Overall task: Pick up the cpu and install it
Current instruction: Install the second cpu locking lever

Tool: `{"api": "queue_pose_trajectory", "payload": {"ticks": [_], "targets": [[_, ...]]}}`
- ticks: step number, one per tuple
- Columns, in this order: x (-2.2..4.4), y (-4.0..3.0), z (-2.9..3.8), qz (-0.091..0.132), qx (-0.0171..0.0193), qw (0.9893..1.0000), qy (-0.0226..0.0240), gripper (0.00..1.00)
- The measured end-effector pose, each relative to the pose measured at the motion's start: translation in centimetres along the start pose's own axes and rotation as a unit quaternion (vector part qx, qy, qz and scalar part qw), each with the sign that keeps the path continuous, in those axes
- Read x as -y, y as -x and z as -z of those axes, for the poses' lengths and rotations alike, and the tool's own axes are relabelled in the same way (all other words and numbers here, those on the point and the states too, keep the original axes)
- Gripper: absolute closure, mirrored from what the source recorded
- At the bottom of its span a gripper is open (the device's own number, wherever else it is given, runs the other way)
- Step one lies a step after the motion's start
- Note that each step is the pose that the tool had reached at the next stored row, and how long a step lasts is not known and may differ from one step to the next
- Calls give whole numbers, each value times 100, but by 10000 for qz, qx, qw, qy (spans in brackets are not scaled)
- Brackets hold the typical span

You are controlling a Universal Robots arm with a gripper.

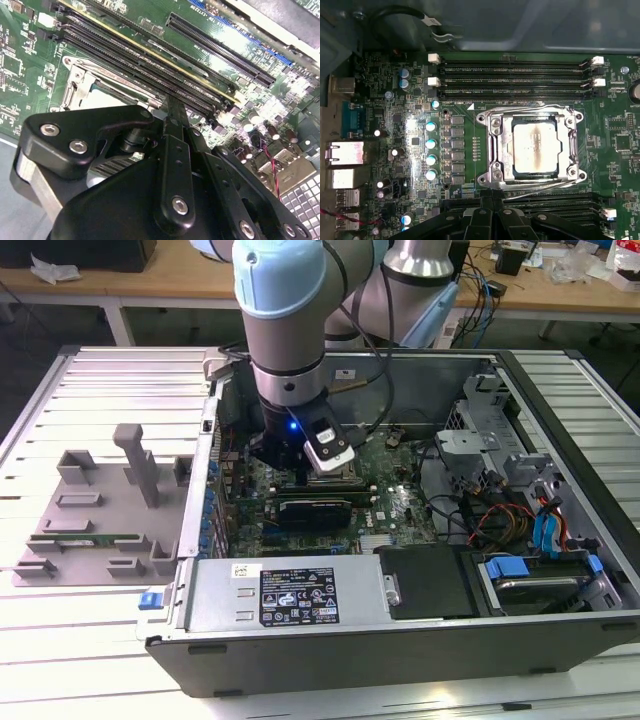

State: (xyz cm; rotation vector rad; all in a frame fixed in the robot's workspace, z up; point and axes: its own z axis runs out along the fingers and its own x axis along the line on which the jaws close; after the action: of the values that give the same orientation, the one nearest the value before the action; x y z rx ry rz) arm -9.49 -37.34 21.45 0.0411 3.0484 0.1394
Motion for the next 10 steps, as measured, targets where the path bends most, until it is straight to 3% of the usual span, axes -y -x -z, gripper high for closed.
{"api": "queue_pose_trajectory", "payload": {"ticks": [2, 3, 6, 8, 10], "targets": [[20, 0, -1, -7, -1, 10000, 72, 89], [35, 0, -3, -12, -3, 9999, 129, 89], [94, 1, -14, -34, -8, 9993, 375, 89], [131, 3, -14, -43, -11, 9989, 467, 89], [159, 10, -14, -45, -14, 9988, 484, 89]]}}
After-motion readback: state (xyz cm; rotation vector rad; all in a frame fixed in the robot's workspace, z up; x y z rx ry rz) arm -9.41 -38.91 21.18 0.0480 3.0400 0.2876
